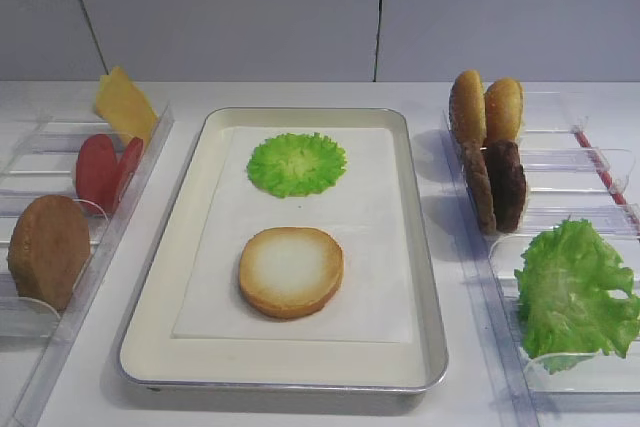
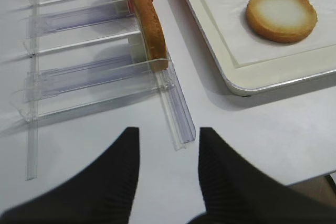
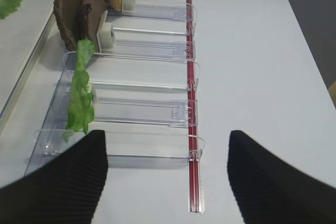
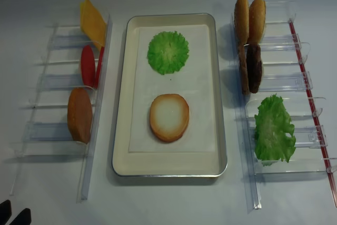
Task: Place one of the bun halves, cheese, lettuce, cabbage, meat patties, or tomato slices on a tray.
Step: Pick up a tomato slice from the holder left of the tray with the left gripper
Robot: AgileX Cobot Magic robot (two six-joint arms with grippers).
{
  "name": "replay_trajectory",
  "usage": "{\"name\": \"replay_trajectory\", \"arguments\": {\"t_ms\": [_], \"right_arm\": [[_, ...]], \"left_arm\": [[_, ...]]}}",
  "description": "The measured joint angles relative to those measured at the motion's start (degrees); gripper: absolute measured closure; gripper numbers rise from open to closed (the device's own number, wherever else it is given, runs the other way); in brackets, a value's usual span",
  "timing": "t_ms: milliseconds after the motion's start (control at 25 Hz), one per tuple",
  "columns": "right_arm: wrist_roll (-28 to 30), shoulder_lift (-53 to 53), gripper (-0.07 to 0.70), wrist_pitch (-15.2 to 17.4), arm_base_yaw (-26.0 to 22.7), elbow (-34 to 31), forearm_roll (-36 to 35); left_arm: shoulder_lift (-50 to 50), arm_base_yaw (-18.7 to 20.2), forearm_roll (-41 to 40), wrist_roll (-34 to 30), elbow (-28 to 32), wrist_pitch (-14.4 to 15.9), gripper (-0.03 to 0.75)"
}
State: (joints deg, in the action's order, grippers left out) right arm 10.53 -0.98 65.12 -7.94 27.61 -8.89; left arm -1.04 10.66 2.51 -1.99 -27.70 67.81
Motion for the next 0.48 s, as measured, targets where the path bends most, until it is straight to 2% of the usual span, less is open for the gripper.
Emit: {"name": "replay_trajectory", "arguments": {"t_ms": [480], "right_arm": [[0.00, 0.00, 0.136, 0.00, 0.00, 0.00, 0.00]], "left_arm": [[0.00, 0.00, 0.00, 0.00, 0.00, 0.00, 0.464]]}}
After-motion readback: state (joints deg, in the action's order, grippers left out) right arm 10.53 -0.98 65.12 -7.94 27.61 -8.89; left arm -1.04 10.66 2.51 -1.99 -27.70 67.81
